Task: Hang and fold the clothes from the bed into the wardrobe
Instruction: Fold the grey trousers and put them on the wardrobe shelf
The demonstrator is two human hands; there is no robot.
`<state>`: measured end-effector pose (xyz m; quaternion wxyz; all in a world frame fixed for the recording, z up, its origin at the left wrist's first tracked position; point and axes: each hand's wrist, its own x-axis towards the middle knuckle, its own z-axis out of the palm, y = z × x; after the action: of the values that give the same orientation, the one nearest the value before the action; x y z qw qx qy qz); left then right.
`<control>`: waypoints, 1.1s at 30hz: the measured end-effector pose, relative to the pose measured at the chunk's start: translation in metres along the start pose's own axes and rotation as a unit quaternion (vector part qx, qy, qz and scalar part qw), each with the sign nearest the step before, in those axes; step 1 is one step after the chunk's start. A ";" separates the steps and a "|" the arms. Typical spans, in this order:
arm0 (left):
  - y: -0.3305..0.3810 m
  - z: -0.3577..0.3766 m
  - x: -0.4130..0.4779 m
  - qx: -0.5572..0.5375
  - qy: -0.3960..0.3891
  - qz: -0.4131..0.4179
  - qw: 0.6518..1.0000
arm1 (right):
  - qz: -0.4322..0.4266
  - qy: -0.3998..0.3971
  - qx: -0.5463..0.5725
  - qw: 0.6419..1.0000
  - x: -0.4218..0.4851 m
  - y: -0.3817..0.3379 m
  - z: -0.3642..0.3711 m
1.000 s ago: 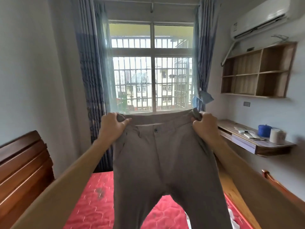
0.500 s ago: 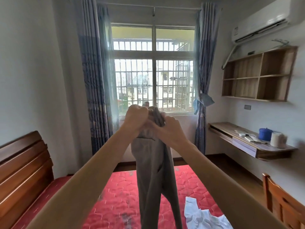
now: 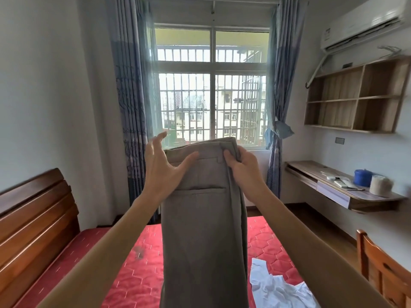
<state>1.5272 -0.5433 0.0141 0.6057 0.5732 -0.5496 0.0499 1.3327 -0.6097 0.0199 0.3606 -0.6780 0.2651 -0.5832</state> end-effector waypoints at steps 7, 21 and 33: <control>-0.019 -0.030 0.010 -0.311 -0.224 -0.272 0.883 | 0.067 -0.048 0.052 0.995 0.022 0.003 -0.009; -0.060 0.021 0.088 0.078 -0.132 -0.041 0.987 | 0.049 -0.094 -0.280 0.954 0.110 0.064 -0.015; -0.086 0.056 0.255 0.119 -0.046 -0.096 0.987 | 0.105 -0.014 -0.052 0.993 0.268 0.104 0.041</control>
<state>1.6522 -0.7597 0.1283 0.5092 0.6932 -0.5091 0.0307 1.4274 -0.8735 0.0948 0.3878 -0.6720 0.3595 -0.5185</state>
